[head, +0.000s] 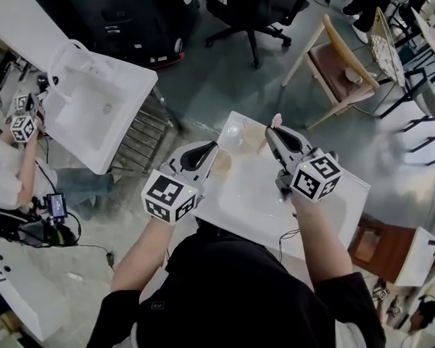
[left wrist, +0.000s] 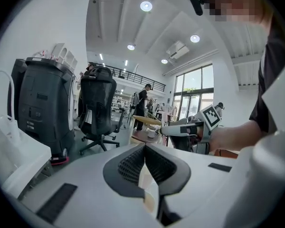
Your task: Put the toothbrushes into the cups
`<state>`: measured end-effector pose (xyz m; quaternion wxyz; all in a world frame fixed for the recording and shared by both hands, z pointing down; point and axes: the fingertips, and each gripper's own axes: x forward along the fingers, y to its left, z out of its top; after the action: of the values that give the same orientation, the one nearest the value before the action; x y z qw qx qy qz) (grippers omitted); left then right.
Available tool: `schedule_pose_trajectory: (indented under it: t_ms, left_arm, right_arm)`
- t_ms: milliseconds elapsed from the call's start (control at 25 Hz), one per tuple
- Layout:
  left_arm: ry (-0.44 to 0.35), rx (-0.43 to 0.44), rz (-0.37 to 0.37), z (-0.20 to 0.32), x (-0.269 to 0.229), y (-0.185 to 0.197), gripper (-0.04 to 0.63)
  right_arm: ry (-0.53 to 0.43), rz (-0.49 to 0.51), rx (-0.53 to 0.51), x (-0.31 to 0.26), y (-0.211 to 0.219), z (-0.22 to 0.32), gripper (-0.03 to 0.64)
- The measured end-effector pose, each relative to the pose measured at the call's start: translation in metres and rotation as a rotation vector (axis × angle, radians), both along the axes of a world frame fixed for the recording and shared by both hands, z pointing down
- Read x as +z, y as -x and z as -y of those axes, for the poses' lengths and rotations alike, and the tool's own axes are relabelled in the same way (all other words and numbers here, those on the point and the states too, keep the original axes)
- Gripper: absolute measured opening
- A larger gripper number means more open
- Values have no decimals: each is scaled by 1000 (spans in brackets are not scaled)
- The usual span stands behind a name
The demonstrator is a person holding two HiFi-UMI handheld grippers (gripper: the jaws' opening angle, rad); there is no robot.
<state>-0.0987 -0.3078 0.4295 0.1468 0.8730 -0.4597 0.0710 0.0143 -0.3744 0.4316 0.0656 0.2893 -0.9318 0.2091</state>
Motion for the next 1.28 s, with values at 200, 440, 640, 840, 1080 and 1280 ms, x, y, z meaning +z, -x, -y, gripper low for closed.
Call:
schedule_pose_trajectory:
  t_ms: [200,440,640,840,1080,1280]
  left_arm:
    - [23,-11,-15,3,7,8,15]
    - [51,-11,-45,12,20,9,15]
    - [78,-4,-66,14,36,5,15]
    - [103,-3,-71,9,48,3,15]
    - [128,-17,-75,4,59,8,15]
    - [139,-17,-83,0,65,9,15]
  right_arm:
    - [14,-13,24,18,2,17,40]
    - [38,-30,42,43,4,39,40]
    - [53,-45,60,71,5,49,40]
    - [87,-48,88,98,4,52,40]
    - [109,-88,90,121,8,52,41]
    - [125,-110,106,133,7,49,41]
